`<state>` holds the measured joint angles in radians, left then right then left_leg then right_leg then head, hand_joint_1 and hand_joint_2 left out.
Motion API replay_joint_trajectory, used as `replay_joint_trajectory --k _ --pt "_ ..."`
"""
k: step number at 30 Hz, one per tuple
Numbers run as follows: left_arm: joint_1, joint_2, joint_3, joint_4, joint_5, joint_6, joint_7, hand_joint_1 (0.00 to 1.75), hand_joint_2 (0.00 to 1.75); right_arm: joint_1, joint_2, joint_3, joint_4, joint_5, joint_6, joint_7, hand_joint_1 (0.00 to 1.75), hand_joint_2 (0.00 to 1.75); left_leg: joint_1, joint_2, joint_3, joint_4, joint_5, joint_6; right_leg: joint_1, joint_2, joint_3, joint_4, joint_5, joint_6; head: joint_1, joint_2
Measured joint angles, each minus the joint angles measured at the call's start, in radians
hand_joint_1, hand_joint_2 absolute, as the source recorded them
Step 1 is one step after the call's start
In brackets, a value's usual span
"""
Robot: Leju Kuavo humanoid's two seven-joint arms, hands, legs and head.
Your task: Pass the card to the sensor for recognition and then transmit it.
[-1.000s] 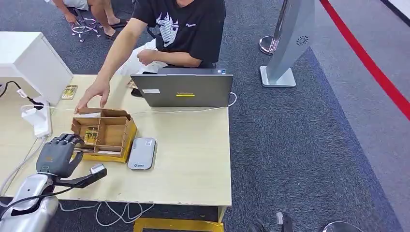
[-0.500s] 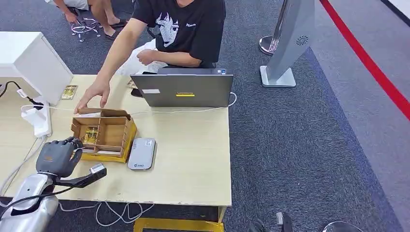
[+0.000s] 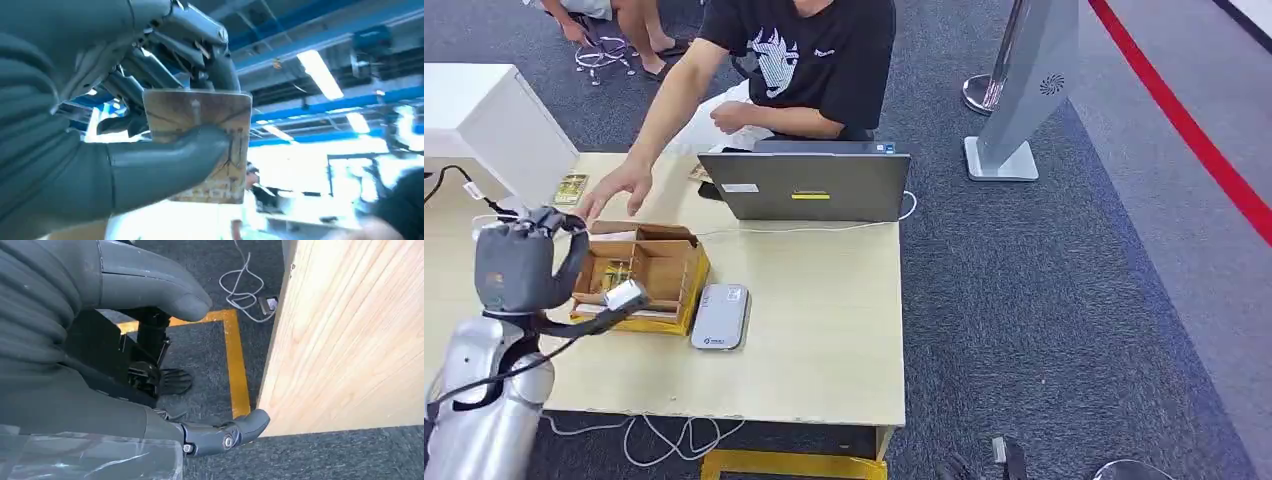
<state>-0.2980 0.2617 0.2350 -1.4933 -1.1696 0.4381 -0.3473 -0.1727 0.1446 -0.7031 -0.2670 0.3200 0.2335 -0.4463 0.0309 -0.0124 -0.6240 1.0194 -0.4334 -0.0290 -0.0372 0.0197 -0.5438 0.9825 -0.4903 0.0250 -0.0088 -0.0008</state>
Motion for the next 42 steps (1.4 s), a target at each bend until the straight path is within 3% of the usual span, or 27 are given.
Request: replay_joint_trajectory --k 5,24,25,26,39,42 --pt "-0.069 -0.007 0.030 -0.091 -0.008 -0.025 -0.005 1.75 1.75 0.000 -0.001 0.000 0.000 0.002 0.001 0.002 0.00 1.75 0.000 0.000 0.001 0.000 0.000 0.000 0.000 0.000 0.000 0.000 0.000 0.000 -0.002 0.000" --pt "-0.074 -0.031 0.045 -0.099 -0.041 -0.008 -0.007 1.75 1.75 0.000 -0.001 0.000 0.000 0.000 0.002 0.000 0.00 1.75 0.000 0.000 0.001 0.000 0.000 0.000 0.000 0.000 0.000 0.000 0.000 0.000 -0.002 0.000" --pt "-0.074 -0.031 0.045 -0.099 -0.042 -0.008 -0.006 0.72 1.75 0.000 -0.001 0.000 0.000 -0.002 0.002 0.000 0.00 1.75 0.000 0.000 0.000 0.000 0.000 0.000 0.000 0.001 0.000 0.000 0.000 0.000 -0.002 0.000" --pt "-0.074 -0.031 0.045 -0.099 -0.043 -0.008 -0.006 0.00 1.75 0.000 -0.001 0.000 0.000 -0.002 0.002 -0.001 0.00 1.75 0.000 0.000 0.000 0.000 0.000 0.000 0.000 0.001 0.000 0.000 0.000 0.000 -0.002 0.000" --pt "-0.072 -0.040 0.049 -0.098 -0.031 -0.007 0.011 0.00 1.75 0.001 -0.002 0.000 0.000 -0.003 0.001 -0.001 0.00 1.75 0.000 0.000 0.000 -0.001 0.000 0.000 0.000 0.001 0.000 0.000 -0.001 0.000 -0.002 0.000" --pt "-0.055 -0.046 0.057 -0.108 0.030 0.025 -0.042 0.00 1.75 0.002 -0.002 0.000 0.000 -0.005 0.000 -0.002 0.00 1.75 0.000 0.000 0.000 -0.001 0.000 0.000 0.000 0.001 0.000 0.000 -0.001 0.000 -0.002 0.000"
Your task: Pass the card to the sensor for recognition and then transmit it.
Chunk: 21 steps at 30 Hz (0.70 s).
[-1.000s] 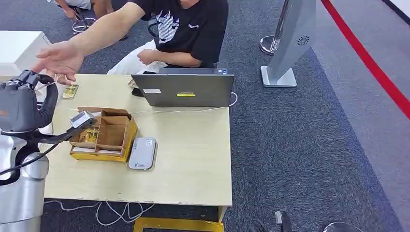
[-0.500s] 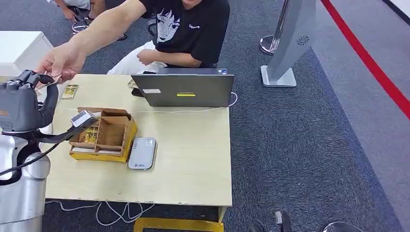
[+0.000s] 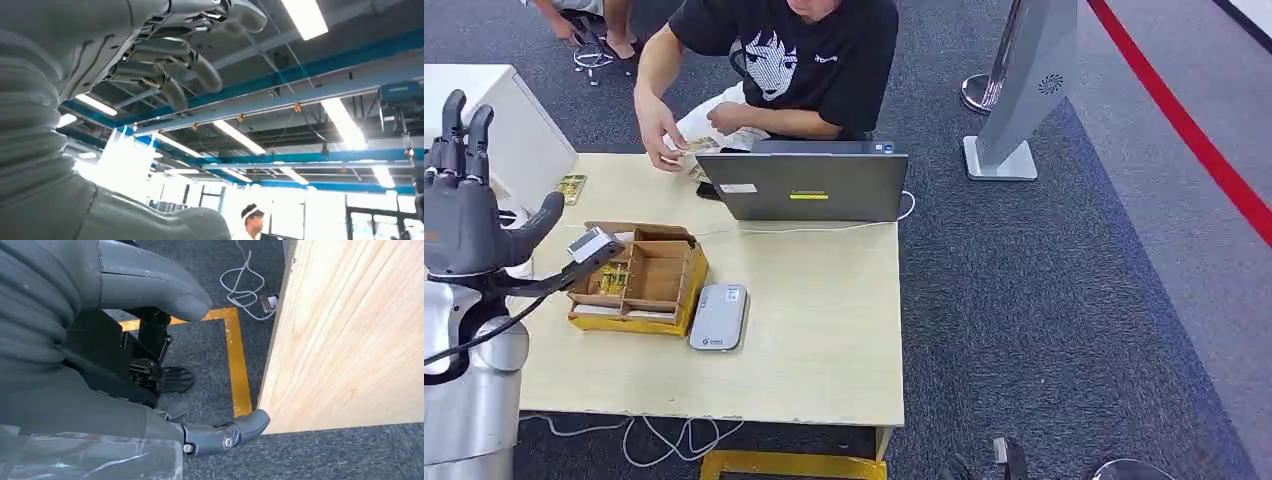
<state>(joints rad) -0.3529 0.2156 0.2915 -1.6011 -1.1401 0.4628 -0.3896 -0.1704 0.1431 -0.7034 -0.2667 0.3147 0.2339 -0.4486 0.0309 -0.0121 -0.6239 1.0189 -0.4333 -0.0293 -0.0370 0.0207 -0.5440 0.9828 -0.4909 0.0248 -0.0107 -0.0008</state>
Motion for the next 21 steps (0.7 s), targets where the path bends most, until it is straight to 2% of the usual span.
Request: replay_joint_trajectory --k 3,4,6,8,9,10,13,21 --pt "0.078 -0.048 0.012 -0.088 0.154 0.066 -0.104 0.00 1.75 0.007 0.000 -0.003 0.000 -0.016 0.003 -0.009 0.00 1.75 -0.001 0.000 0.000 0.000 -0.001 0.001 -0.001 0.000 0.001 0.000 -0.001 0.001 0.001 0.000" --pt "0.127 -0.077 0.019 -0.138 0.246 0.068 -0.145 0.00 1.75 0.009 0.000 -0.013 0.000 -0.034 0.011 -0.017 0.00 1.75 -0.002 0.000 0.000 0.000 -0.003 0.001 -0.002 0.001 0.001 -0.001 -0.001 0.001 0.001 0.000" --pt "0.231 -0.159 0.048 -0.230 0.564 0.000 -0.252 0.00 1.75 0.026 0.000 -0.041 0.000 -0.083 0.048 -0.038 0.00 1.75 -0.003 0.000 0.000 0.000 -0.005 0.001 -0.003 0.001 0.002 -0.001 -0.004 0.003 -0.001 0.000" --pt "0.321 -0.215 0.106 -0.291 0.832 -0.076 -0.297 0.00 1.75 0.046 0.000 -0.070 0.000 -0.108 0.072 -0.051 0.00 1.75 -0.003 0.000 0.000 0.000 -0.006 0.002 -0.003 0.001 0.001 -0.002 -0.004 0.003 0.001 0.000" --pt "0.351 -0.232 0.129 -0.313 0.901 -0.089 -0.299 0.00 1.75 0.055 0.000 -0.078 0.000 -0.114 0.077 -0.054 0.00 1.75 -0.003 0.000 0.000 0.000 -0.006 0.002 -0.003 0.001 0.000 -0.002 -0.005 0.003 0.000 0.000" --pt "0.374 -0.248 0.148 -0.330 0.915 -0.091 -0.304 0.00 1.75 0.061 -0.001 -0.085 0.000 -0.116 0.078 -0.055 0.00 1.75 -0.003 0.000 0.000 0.000 -0.006 0.002 -0.003 0.000 0.001 -0.002 -0.005 0.003 -0.001 0.000" --pt "0.425 -0.288 0.182 -0.381 0.860 -0.104 -0.311 0.00 1.75 0.068 -0.001 -0.102 0.000 -0.116 0.082 -0.056 0.00 1.75 -0.003 0.000 0.000 0.000 -0.006 0.003 -0.003 -0.001 0.001 -0.002 -0.006 0.004 0.000 0.000" --pt "0.451 -0.311 0.229 -0.405 0.861 -0.108 -0.311 0.00 1.75 0.075 -0.002 -0.123 0.000 -0.116 0.089 -0.061 0.00 1.75 -0.003 -0.001 0.002 0.000 -0.006 0.002 -0.003 -0.002 0.004 -0.001 -0.006 0.004 -0.001 0.000"
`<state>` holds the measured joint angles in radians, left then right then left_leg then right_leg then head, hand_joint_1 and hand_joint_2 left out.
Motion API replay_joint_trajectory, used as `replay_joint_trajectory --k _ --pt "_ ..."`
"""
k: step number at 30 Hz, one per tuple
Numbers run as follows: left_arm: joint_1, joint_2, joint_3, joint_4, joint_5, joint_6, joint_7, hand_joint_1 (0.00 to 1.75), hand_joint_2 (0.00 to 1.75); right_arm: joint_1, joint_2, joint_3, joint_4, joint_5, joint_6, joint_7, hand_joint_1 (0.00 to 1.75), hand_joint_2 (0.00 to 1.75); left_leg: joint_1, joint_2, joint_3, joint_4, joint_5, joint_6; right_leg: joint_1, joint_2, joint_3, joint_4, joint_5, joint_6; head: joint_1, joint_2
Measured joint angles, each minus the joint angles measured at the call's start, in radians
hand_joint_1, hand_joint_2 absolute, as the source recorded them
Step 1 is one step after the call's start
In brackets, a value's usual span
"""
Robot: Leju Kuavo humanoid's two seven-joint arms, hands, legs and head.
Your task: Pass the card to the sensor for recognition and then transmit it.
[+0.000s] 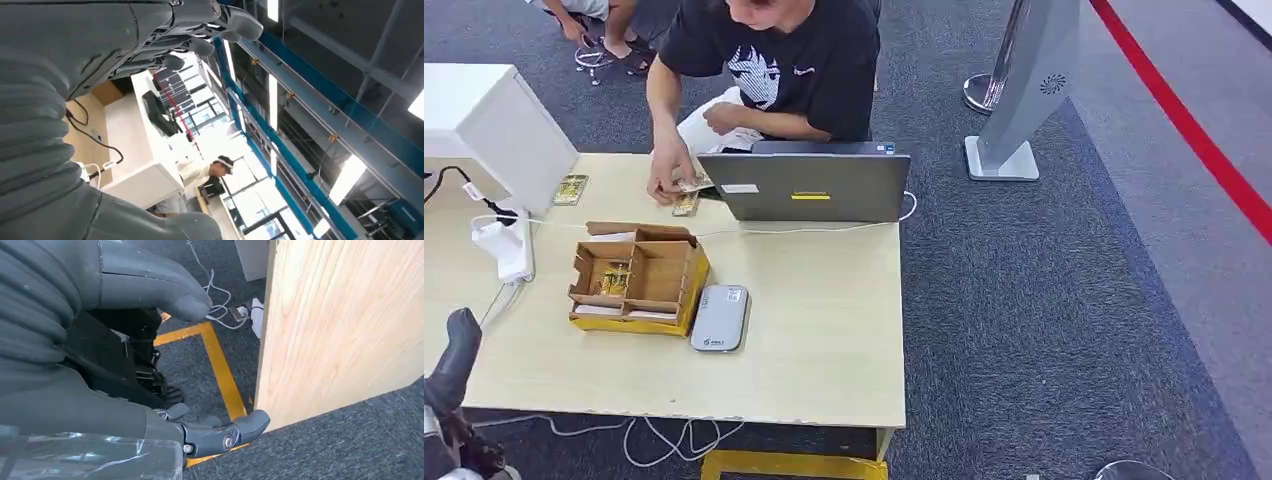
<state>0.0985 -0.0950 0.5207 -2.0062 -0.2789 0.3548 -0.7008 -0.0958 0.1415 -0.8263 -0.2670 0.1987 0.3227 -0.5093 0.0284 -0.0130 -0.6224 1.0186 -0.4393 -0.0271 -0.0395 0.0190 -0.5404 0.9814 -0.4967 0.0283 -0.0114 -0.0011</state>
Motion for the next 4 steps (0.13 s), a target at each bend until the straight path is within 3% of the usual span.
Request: replay_joint_trajectory --k 4 --pt "0.004 -0.005 0.010 -0.005 0.000 0.000 0.000 0.00 1.75 0.001 0.000 -0.001 0.000 0.000 0.000 -0.001 0.00 1.75 0.000 0.000 0.000 0.000 0.000 0.000 0.000 0.000 0.000 0.000 0.000 0.000 0.000 0.000"
